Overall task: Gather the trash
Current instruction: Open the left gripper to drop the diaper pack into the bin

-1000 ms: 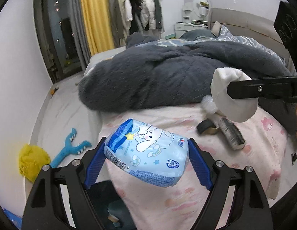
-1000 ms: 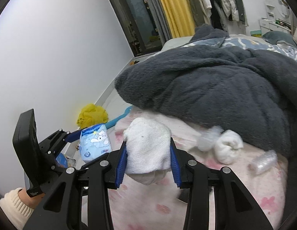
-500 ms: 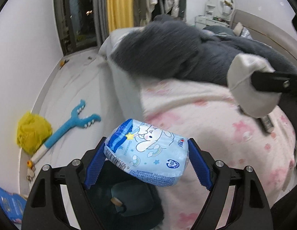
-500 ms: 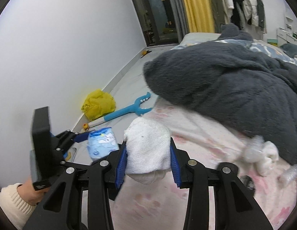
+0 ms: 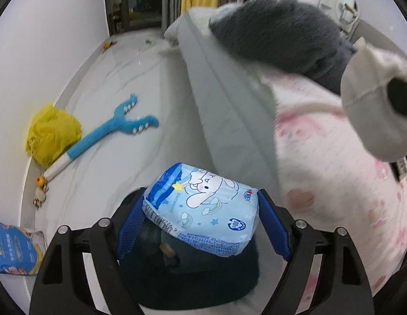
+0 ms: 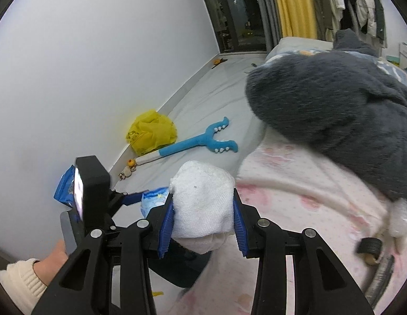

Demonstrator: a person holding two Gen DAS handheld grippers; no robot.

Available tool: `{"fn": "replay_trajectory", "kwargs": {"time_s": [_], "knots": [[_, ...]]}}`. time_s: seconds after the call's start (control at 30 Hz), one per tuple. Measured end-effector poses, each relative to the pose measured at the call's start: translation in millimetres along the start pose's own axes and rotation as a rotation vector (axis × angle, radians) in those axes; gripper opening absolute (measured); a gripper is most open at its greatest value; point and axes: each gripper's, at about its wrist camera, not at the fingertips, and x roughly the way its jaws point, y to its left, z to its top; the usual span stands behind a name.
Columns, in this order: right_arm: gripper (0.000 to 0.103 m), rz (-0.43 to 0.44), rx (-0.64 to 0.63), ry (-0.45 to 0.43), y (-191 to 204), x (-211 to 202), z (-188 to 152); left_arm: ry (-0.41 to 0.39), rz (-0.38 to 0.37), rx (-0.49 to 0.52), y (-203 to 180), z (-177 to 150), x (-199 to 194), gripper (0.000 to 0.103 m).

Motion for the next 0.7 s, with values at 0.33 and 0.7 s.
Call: {"fn": "replay_trajectory", "kwargs": {"time_s": [0.33, 0.7], "knots": [[0.041, 0.034, -0.032, 0.041, 39.5, 33.6, 5.5, 0.17, -0.001, -0.08, 36.2, -27.5, 27.0, 0.084], [0.041, 0.037, -0.051, 0.123, 70.6, 86.2, 4.3, 0.271, -0.017, -0.141, 71.0, -51.1, 32.2, 0.093]]}}
